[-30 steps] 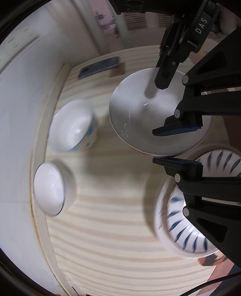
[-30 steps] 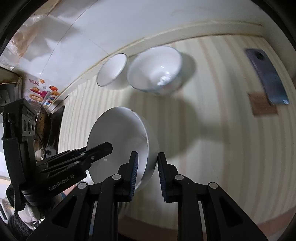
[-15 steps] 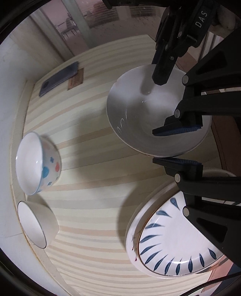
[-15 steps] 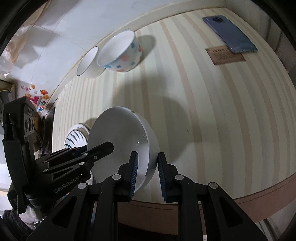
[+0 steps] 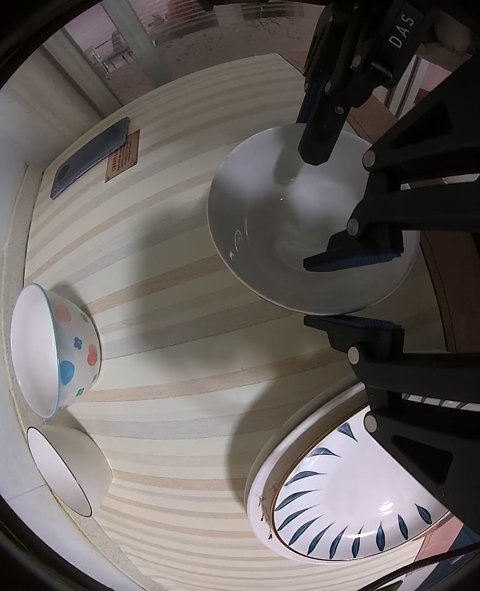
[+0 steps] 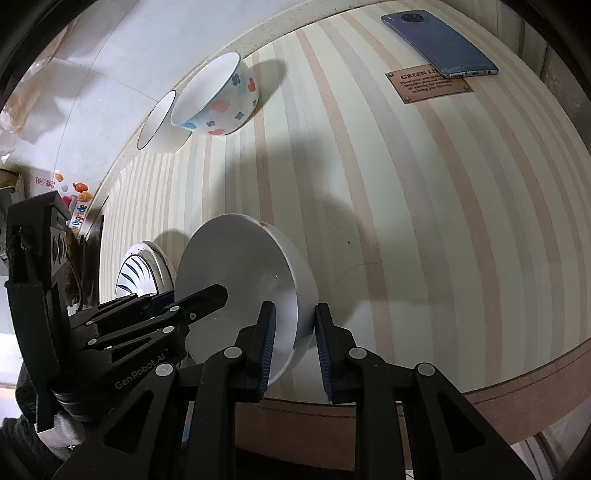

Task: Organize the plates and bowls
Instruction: 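Carry the white bowl into the blue-dotted bowl and open both grippers, then close both grippers on the rim of the nested blue-dotted bowl, then lift the nested bowls with both grippers and carry them toward the black-rimmed bowl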

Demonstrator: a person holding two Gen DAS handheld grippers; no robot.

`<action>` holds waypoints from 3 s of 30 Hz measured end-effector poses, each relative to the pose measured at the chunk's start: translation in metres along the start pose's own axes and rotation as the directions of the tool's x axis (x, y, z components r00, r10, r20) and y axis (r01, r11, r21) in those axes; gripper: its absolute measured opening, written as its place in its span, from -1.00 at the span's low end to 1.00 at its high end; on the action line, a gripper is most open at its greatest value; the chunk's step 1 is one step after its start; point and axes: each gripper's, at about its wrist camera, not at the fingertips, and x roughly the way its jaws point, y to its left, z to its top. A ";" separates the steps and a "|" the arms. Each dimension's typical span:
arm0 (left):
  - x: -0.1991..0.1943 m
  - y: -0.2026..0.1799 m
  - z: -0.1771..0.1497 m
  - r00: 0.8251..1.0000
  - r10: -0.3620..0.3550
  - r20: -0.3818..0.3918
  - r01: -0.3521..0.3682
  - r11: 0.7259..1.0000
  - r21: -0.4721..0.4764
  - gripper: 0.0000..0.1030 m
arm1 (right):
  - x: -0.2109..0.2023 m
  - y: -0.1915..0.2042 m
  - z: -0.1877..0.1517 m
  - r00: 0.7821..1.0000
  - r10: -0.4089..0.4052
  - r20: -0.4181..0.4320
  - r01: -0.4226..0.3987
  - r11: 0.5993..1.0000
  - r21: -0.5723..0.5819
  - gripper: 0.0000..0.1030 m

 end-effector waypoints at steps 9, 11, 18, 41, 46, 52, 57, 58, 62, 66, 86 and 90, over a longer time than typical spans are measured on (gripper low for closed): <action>-0.042 0.016 0.007 0.998 -0.032 0.052 0.034 0.999 -0.041 -0.59 | -0.035 -0.009 0.020 0.998 0.053 0.018 -0.054 0.998 0.042 -0.42; -0.061 0.024 0.021 0.995 -0.030 0.099 0.035 0.998 -0.056 -0.58 | -0.053 -0.007 0.033 0.996 0.067 0.053 -0.069 0.997 0.035 -0.22; -0.068 0.067 0.102 0.983 -0.035 0.180 0.068 0.981 -0.181 -0.32 | -0.059 0.018 0.120 0.981 0.130 0.142 -0.129 0.991 -0.015 0.13; 0.020 0.119 0.177 0.972 -0.168 0.164 0.213 0.924 -0.317 -0.57 | 0.086 0.022 0.223 0.960 0.274 0.053 -0.278 0.956 0.096 -0.49; 0.016 0.118 0.175 0.972 -0.155 0.174 0.203 0.930 -0.306 -0.57 | 0.078 0.025 0.220 0.963 0.264 0.052 -0.267 0.961 0.067 -0.49; 0.000 0.107 0.167 0.971 -0.149 0.188 0.198 0.941 -0.274 -0.57 | 0.064 0.029 0.209 0.965 0.254 0.065 -0.257 0.966 0.043 -0.49; -0.018 0.094 0.152 0.967 -0.162 0.198 0.208 0.947 -0.244 -0.57 | 0.037 0.031 0.192 0.964 0.249 0.098 -0.253 0.967 0.033 -0.49; -0.022 0.093 0.148 0.966 -0.166 0.200 0.212 0.948 -0.236 -0.57 | 0.031 0.031 0.188 0.963 0.248 0.105 -0.252 0.967 0.033 -0.49; -0.040 0.077 0.127 0.962 -0.179 0.204 0.220 0.955 -0.200 -0.57 | 0.004 0.031 0.161 0.961 0.246 0.128 -0.252 0.967 0.036 -0.49; -0.056 0.061 0.101 0.961 -0.191 0.198 0.225 0.960 -0.165 -0.57 | -0.020 0.032 0.131 0.962 0.234 0.143 -0.242 0.969 0.042 -0.49; -0.073 0.009 -0.009 0.973 -0.209 0.102 0.213 0.977 -0.029 -0.57 | -0.062 0.005 -0.020 0.975 0.188 0.114 -0.203 0.969 0.141 -0.49; -0.058 0.003 -0.014 0.982 -0.176 0.074 0.177 0.984 -0.007 -0.57 | -0.050 0.000 -0.024 0.980 0.168 0.104 -0.182 0.972 0.146 -0.49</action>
